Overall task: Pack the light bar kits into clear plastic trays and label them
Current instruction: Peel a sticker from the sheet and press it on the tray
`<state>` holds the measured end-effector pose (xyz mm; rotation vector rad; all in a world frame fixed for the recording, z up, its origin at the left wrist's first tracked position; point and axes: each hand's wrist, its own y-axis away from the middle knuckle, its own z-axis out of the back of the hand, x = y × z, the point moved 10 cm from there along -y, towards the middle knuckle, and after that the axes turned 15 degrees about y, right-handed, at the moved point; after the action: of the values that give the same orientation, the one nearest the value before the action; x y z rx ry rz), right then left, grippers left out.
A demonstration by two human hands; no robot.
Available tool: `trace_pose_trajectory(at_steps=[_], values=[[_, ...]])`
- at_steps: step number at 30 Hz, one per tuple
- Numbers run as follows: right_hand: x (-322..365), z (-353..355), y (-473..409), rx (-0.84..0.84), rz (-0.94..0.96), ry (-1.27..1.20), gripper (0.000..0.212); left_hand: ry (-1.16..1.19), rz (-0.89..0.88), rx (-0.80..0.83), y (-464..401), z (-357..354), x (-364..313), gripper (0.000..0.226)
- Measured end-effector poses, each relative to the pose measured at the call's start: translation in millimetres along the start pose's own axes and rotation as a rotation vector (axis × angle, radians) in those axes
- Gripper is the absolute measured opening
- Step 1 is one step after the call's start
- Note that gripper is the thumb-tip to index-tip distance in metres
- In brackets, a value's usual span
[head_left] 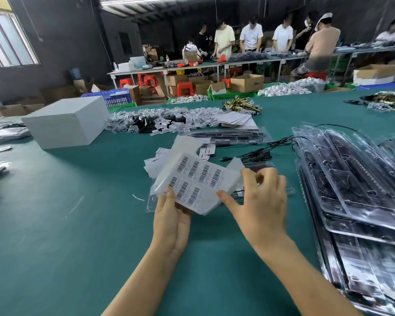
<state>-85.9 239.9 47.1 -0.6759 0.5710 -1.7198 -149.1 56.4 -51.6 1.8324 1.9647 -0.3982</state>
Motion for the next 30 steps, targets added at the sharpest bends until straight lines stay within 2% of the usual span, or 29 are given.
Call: trace_pose_trajectory(at_steps=[2,4,5,7,8,11,13,16,19,21,23,25,28,30], values=[[-8.2,-15.0,4.6,0.122,-0.119,-0.124,0.068,0.148,0.149,0.031,5.5,-8.3,15.7,0.035],[-9.7,-43.7,12.1,0.386,-0.243,-0.461,0.085,0.283,0.283,0.058,13.6,-15.5,30.5,0.039],[-5.4,-57.6,17.3,0.503,-0.308,-0.7,0.086,0.341,0.336,0.073,17.7,-19.0,36.9,0.041],[7.1,-76.2,26.2,0.619,-0.432,-1.123,0.068,0.399,0.415,0.089,24.8,-23.7,47.4,0.04],[7.8,-81.7,28.6,0.618,-0.492,-1.212,0.055,0.381,0.442,0.081,27.4,-24.2,51.9,0.038],[-15.6,-81.8,22.9,0.488,-0.585,-1.12,0.034,0.111,0.405,-0.036,26.6,-6.0,56.7,0.031],[-33.6,-79.1,14.0,0.445,-0.596,-1.095,0.026,-0.206,0.257,-0.116,22.2,9.7,42.0,0.027],[-46.5,-76.7,2.9,0.521,-0.553,-1.139,0.026,-0.51,0.025,-0.19,19.6,21.0,11.1,0.027],[-53.2,-70.7,-5.8,0.569,-0.467,-1.136,0.024,-0.806,-0.376,-0.128,21.0,0.4,-29.9,0.029],[-54.9,-64.6,-12.7,0.56,-0.388,-1.112,0.025,-0.928,-0.547,-0.006,25.9,-19.0,-41.5,0.047],[-54.9,-60.5,-16.9,0.548,-0.343,-1.099,0.027,-1.036,-0.558,0.142,24.8,-34.0,-37.6,0.071],[-53.3,-59.9,-18.0,0.535,-0.335,-1.13,0.029,-1.085,-0.436,0.303,21.5,-43.6,-21.0,0.075],[-49.6,-60.6,-15.0,0.492,-0.358,-1.195,0.033,-0.901,-0.114,0.394,18.8,-37.4,11.0,0.061],[-50.1,-63.4,-11.6,0.465,-0.414,-1.245,0.031,-0.959,-0.062,0.395,19.2,-33.6,18.9,0.038]])
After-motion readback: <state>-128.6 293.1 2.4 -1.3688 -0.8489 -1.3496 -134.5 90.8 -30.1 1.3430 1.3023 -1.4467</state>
